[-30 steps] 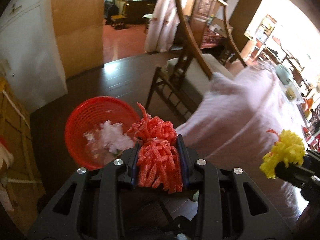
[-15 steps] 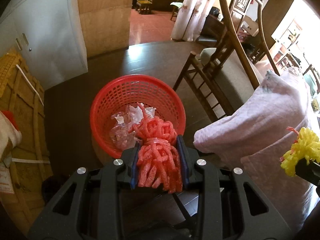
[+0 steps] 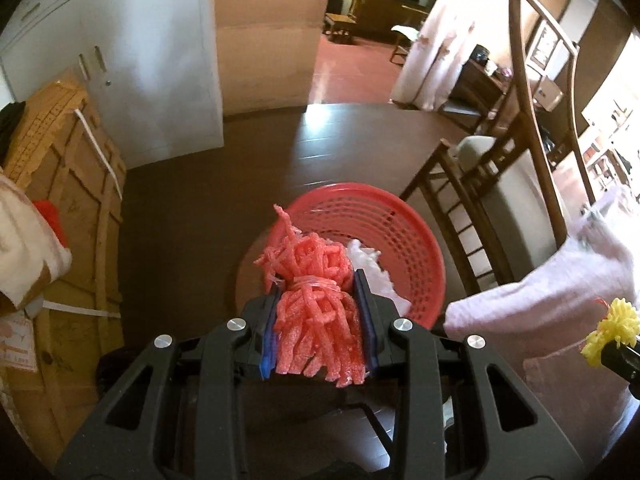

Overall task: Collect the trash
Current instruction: 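Lower the tassels into the basket and open both tools to release them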

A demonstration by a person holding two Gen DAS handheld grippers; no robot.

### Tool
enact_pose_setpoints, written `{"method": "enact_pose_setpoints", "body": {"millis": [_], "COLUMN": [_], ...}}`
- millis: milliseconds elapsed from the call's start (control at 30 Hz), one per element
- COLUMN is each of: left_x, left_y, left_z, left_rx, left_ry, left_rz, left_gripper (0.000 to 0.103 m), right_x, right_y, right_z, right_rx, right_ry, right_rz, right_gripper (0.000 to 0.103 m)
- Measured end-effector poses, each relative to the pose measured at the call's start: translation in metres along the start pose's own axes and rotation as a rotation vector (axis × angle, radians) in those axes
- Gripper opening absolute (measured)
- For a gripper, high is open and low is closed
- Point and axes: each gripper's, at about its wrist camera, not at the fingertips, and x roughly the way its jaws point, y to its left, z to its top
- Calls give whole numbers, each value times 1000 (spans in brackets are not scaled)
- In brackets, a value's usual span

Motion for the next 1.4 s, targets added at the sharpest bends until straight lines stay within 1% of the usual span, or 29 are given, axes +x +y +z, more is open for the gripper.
{"method": "enact_pose_setpoints", "body": {"millis": [200, 367, 600, 767, 1100, 1400], "left_x": [9, 20, 33, 43, 44, 46], "left_y": [6, 8, 6, -4, -7, -7], "left_z": [4, 6, 5, 0, 0, 0], "left_rx": [-9, -10, -1, 23, 28, 31], "left_ry": [9, 29, 62, 90, 94, 100], "left_rz": [2, -11, -35, -52, -53, -46], "left_gripper": [34, 34, 34, 34, 34, 34], "right_x": [15, 28, 50, 63, 90, 118], "right_y": [-6, -7, -1, 11, 22, 26], "right_z": [9, 16, 25, 34, 47, 43], "right_rx": [14, 22, 15, -13, -24, -39], "right_ry": [18, 37, 64, 66, 93, 142], "right_rz": [-6, -6, 5, 27, 61, 66], "right_gripper": [31, 31, 31, 31, 31, 31]}}
